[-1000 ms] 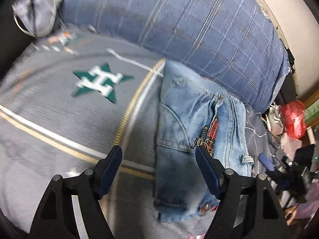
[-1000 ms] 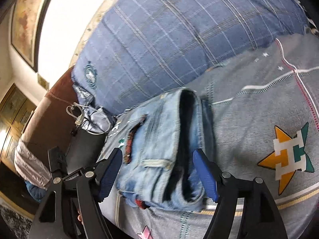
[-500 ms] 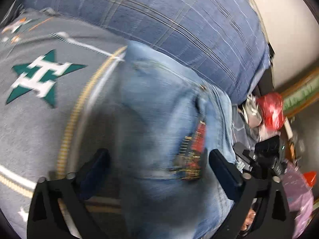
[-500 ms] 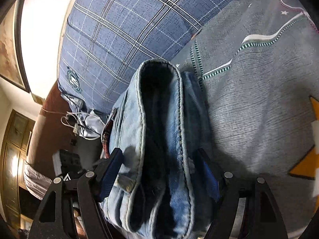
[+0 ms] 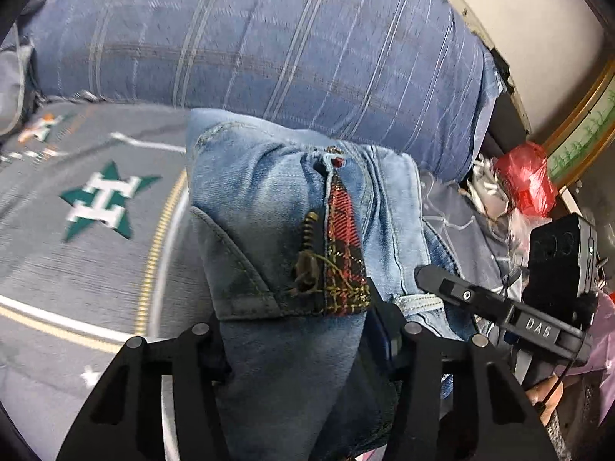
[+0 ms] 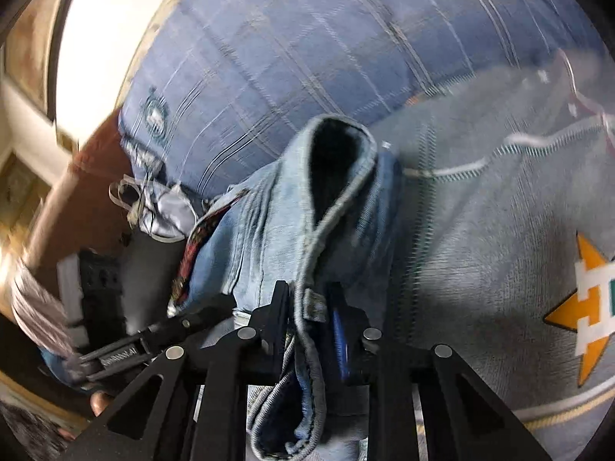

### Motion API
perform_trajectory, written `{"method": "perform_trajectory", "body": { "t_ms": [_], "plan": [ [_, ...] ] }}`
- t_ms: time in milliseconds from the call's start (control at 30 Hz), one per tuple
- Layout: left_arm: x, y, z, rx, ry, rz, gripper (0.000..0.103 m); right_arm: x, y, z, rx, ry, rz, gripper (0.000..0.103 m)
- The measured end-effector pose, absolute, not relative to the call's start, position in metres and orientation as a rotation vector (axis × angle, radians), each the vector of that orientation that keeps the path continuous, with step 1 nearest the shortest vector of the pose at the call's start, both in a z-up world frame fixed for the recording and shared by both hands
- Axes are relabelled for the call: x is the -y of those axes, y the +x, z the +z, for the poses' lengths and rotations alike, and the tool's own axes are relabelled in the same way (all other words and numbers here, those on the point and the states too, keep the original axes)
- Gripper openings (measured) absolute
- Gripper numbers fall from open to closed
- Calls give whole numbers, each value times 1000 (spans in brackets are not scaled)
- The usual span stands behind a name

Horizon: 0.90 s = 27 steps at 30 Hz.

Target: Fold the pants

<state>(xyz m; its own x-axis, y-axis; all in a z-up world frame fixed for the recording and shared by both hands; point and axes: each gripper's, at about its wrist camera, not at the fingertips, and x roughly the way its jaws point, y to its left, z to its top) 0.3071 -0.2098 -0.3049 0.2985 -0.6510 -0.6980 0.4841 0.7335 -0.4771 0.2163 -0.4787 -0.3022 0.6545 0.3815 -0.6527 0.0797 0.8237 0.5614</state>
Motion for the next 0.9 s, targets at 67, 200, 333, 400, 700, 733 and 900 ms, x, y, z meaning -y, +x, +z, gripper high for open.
{"method": "perform_trajectory", "body": {
  "t_ms": [67,200,333,400,700,733,900],
  "plan": [
    [199,308,-290,-990,-201,-756,53,467,216,-292,-839,569,195,23],
    [182,310,-270,-933,-192,-734,53,451,220,-273,-798,570,237,23],
    [169,320,-261,-898,-170,-691,53,433,234,-265,-788,554,247,23],
    [161,328,-263,-900,-175,-675,53,425,245,-264,-789,558,252,23],
    [149,371,-293,-943,-173,-629,53,407,290,-287,-829,599,245,23],
    [149,375,-298,-949,-169,-627,53,408,295,-292,-837,606,238,23],
    [153,394,-325,-994,-168,-612,53,409,314,-316,-873,629,201,23]
  ]
}}
